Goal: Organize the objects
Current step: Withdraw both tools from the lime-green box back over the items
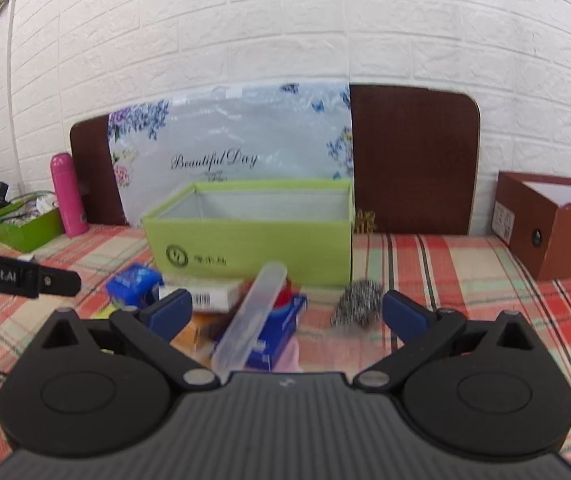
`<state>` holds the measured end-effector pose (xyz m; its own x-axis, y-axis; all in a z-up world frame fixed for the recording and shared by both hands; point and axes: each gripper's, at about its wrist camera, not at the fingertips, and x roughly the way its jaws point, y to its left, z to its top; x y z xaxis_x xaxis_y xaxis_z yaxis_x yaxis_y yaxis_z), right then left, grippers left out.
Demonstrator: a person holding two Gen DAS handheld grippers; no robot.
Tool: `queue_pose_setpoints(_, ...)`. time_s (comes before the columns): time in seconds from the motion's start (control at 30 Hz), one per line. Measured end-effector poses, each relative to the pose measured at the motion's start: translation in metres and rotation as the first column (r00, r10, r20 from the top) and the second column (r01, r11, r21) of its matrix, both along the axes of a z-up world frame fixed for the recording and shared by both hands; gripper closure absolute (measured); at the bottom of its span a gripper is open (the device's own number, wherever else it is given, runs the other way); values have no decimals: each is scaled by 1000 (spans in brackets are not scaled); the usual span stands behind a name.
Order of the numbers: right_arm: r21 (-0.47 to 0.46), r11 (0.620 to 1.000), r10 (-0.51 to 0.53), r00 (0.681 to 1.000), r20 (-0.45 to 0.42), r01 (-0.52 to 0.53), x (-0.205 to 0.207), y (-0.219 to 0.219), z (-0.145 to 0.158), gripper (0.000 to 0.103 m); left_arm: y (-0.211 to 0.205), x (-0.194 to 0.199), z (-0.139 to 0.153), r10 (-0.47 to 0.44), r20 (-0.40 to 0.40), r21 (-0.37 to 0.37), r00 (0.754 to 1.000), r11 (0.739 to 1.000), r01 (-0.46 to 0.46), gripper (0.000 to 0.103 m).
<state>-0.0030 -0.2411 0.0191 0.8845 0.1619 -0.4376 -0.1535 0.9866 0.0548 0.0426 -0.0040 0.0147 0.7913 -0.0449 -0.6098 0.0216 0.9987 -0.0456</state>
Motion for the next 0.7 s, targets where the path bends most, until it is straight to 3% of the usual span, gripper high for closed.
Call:
queue_pose_setpoints(0.13, -3, 1000, 30, 998, -50, -31, -11, 9, -18, 0, 10, -14, -3, -5, -18, 0, 1000, 1000, 5, 15)
queue_pose_setpoints(0.3, 36, 986, 164, 984, -69, -162, -22, 27, -25, 0, 36, -42, 12, -125, 14, -78, 992, 989, 125, 15)
queue_pose_setpoints(0.43, 75, 939, 343, 934, -97, -337, -23, 52, -31, 1, 55, -58, 12, -147, 11, -91, 989, 985, 147, 15)
queue_pose_setpoints(0.5, 69, 907, 422, 899, -121, -416, -22, 68, -38, 11, 64, -63, 11, -142, 17, -105, 990, 984, 143, 15)
queue_pose_setpoints(0.6, 69, 868, 497, 853, -160, -492, -22, 85, -47, 16, 74, -65, 16, -146, 31, -174, 989, 973, 149, 15)
queue_pose_setpoints(0.7, 77, 850, 526, 833, -172, -521, -25, 94, -49, 19, 77, -65, 22, -196, 59, -263, 979, 943, 205, 15)
